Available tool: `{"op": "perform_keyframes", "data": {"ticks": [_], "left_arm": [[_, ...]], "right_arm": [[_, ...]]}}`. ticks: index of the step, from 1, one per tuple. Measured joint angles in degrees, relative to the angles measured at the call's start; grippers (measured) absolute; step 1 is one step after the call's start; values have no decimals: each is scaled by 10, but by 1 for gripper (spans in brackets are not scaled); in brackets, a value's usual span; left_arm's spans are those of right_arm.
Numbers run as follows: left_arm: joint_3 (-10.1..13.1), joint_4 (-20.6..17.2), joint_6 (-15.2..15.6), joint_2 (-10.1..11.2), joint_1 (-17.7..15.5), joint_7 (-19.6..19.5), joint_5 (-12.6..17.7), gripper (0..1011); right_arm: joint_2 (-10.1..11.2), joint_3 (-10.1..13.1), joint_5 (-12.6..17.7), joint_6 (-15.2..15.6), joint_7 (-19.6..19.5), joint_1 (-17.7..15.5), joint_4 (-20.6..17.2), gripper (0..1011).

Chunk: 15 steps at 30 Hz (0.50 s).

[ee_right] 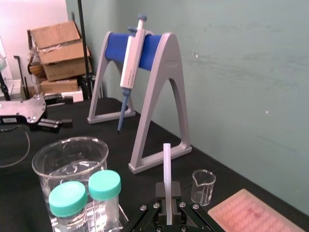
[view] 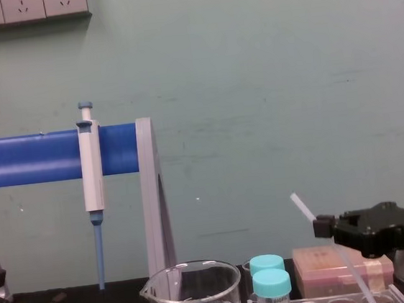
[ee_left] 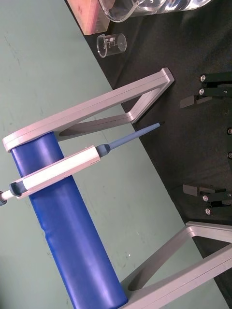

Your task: Pick up the stirring rod with one hand, then place it down.

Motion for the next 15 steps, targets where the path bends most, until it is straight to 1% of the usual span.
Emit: {"op": "perform_keyframes", "data": {"ticks": [8,11,15], "left_arm": [[0,0,0,0,0,0,0,1000],[0,0,0,0,0,0,0,1000],[0,0,0,0,0,0,0,1000]], "right_arm": [[9,11,9,-4,-17,-17,-46,58],[15,21,17,-7,-26,-30,-79,58],[22,30,26,-16,-33,-42,-111,58]]}}
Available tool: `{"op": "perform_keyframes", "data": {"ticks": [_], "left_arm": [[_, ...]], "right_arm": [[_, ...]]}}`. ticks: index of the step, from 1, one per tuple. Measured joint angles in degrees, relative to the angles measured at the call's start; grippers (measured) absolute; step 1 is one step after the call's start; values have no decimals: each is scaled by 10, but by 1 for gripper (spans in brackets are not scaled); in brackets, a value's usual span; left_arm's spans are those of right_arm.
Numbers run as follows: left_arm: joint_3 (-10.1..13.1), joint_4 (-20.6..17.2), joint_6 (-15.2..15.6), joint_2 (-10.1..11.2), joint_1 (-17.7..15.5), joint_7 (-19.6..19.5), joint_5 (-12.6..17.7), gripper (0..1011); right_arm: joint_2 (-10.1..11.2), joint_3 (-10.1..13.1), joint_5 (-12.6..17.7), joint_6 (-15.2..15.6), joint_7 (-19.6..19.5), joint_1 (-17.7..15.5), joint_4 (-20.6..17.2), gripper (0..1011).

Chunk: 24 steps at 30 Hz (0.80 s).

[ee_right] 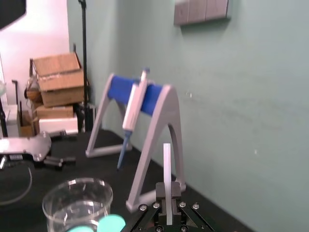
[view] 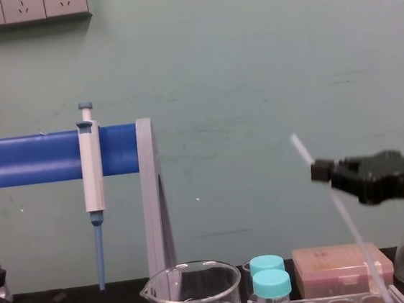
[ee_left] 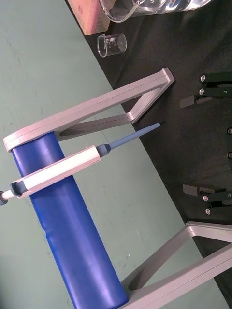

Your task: Pick up the stirring rod with one hand, then place it down.

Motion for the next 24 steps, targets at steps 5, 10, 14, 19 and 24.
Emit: {"op": "perform_keyframes", "data": {"ticks": [5,10,14,19,24], "left_arm": [[0,0,0,0,0,0,0,1000],[0,0,0,0,0,0,0,1000],[0,0,0,0,0,0,0,1000],[0,0,0,0,0,0,0,1000],[0,0,0,0,0,0,0,1000]], "right_arm": [[6,12,8,-18,-7,-14,-36,58],[8,24,12,-41,-17,-27,-67,58],[6,33,8,-66,-31,-38,-83,58],[-5,47,-13,-115,-55,-58,-94,58],[-17,56,-33,-154,-68,-78,-92,58]]}}
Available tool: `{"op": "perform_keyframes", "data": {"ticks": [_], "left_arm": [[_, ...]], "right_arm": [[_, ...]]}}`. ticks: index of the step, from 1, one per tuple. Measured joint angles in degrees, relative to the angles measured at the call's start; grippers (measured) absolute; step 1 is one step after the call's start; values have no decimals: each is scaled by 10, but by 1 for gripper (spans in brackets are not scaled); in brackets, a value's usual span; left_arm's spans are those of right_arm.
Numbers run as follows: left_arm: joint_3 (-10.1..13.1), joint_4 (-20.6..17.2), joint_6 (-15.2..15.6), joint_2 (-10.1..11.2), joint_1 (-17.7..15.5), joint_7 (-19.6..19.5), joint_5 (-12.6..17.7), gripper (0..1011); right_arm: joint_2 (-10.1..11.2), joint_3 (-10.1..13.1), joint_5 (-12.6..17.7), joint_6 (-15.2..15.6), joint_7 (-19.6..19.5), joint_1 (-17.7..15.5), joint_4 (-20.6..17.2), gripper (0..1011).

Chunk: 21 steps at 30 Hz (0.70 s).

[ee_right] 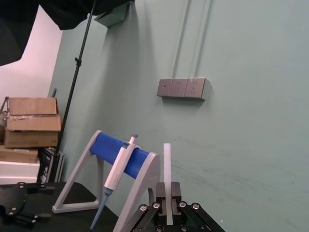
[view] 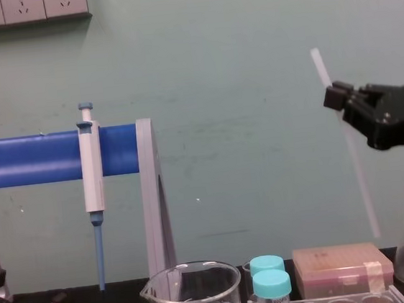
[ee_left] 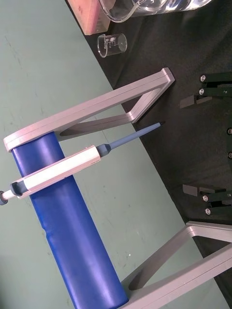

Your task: Pick up the stirring rod with one hand, then place it down.

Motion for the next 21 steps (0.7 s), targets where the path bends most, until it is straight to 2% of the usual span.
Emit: {"op": "perform_keyframes", "data": {"ticks": [10,21], "left_arm": [[0,0,0,0,0,0,0,1000],[0,0,0,0,0,0,0,1000]], "right_arm": [[-14,15,-5,-4,-10,-31,6,58],[-13,13,-6,-3,-10,-29,7,58]]}}
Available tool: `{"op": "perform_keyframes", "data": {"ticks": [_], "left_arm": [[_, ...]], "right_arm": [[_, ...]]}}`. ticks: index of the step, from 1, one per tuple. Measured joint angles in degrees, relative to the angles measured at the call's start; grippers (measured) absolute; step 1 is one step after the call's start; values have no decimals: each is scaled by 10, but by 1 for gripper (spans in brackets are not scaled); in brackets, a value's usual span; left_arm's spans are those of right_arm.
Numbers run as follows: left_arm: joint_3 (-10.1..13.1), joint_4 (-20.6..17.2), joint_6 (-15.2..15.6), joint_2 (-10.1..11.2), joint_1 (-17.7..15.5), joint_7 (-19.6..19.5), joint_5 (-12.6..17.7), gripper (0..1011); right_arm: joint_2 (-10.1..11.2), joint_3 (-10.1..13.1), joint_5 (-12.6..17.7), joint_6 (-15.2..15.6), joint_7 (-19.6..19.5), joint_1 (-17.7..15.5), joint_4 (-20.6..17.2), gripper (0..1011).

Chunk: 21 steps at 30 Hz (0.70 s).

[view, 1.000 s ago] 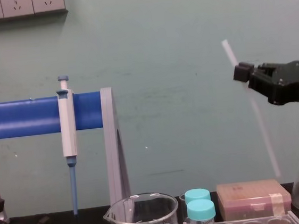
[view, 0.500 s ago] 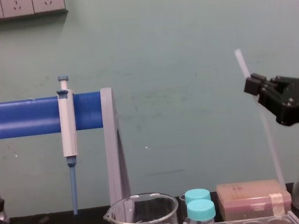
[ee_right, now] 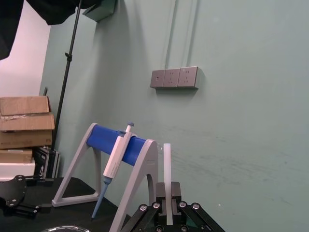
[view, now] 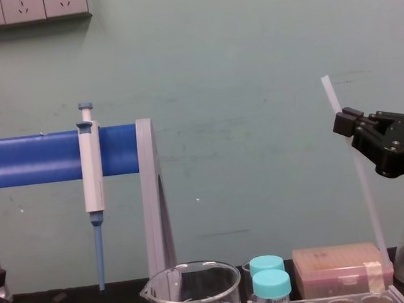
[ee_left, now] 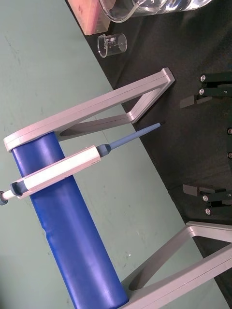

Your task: Pick up the stirring rod with one hand, then place it down.

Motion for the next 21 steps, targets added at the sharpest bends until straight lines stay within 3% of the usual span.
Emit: {"op": "perform_keyframes", "data": {"ticks": [21], "left_arm": [[0,0,0,0,0,0,0,1000]], "right_arm": [[1,-2,1,0,2,2,1,58]]}}
